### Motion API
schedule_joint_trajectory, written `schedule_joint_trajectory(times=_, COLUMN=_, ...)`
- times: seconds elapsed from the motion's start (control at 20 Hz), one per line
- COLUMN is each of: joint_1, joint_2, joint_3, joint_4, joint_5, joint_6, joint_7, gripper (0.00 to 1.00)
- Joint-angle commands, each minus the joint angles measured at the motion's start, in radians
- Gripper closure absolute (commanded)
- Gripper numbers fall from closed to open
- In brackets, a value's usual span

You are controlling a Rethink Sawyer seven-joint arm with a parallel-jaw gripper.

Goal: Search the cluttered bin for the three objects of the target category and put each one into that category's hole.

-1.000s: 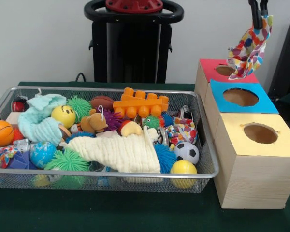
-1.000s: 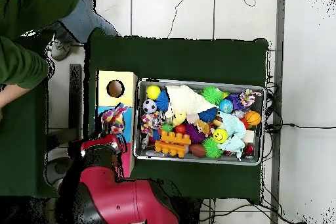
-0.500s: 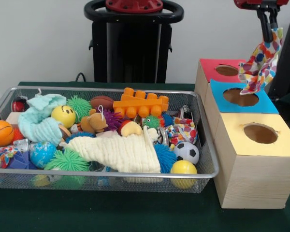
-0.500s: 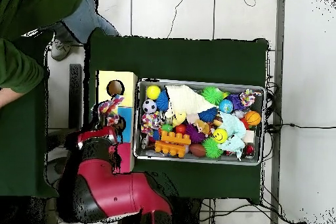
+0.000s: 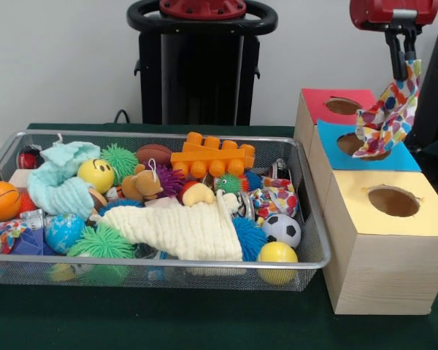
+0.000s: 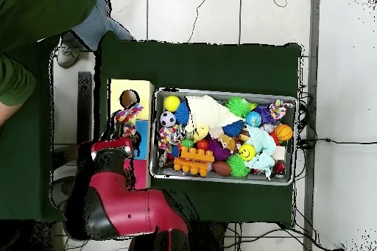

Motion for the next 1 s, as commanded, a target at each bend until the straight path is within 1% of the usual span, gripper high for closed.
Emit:
schedule_joint_trajectory(times=0.05, joint_1=0.005, joint_2=0.032, joint_3=-0.053, joint_4=-0.08, joint_5=0.045, joint_6=0.007, joint_7=0.154, gripper=1.0)
schedule_joint_trajectory(times=0.25, joint_1=-0.014, joint_2=0.063, joint_3=-0.039, joint_4=-0.11, joint_5=0.018, joint_6=0.008, joint_7=0.144, gripper=1.0)
schedule_joint_trajectory(times=0.35, joint_1=-0.012, joint_2=0.08, joint_3=-0.038, joint_4=-0.115, joint_5=0.006, joint_6=-0.006, joint_7=0.142, gripper=1.0)
schedule_joint_trajectory(times=0.55, joint_1=0.004, joint_2=0.099, joint_3=-0.053, joint_4=-0.15, joint_5=0.005, joint_6=-0.018, joint_7=0.13, gripper=1.0)
schedule_joint_trajectory(times=0.65, joint_1=-0.002, joint_2=0.099, joint_3=-0.05, joint_4=-0.157, joint_5=-0.006, joint_6=0.001, joint_7=0.123, gripper=1.0)
schedule_joint_trajectory(times=0.75, joint_1=-0.005, joint_2=0.11, joint_3=-0.048, joint_4=-0.162, joint_5=-0.026, joint_6=0.051, joint_7=0.099, gripper=1.0)
schedule_joint_trajectory(times=0.85, joint_1=0.019, joint_2=0.131, joint_3=-0.08, joint_4=-0.175, joint_5=-0.024, joint_6=0.094, joint_7=0.066, gripper=1.0)
schedule_joint_trajectory(times=1.0, joint_1=0.064, joint_2=0.179, joint_3=-0.13, joint_4=-0.218, joint_5=0.002, joint_6=0.12, joint_7=0.048, gripper=1.0)
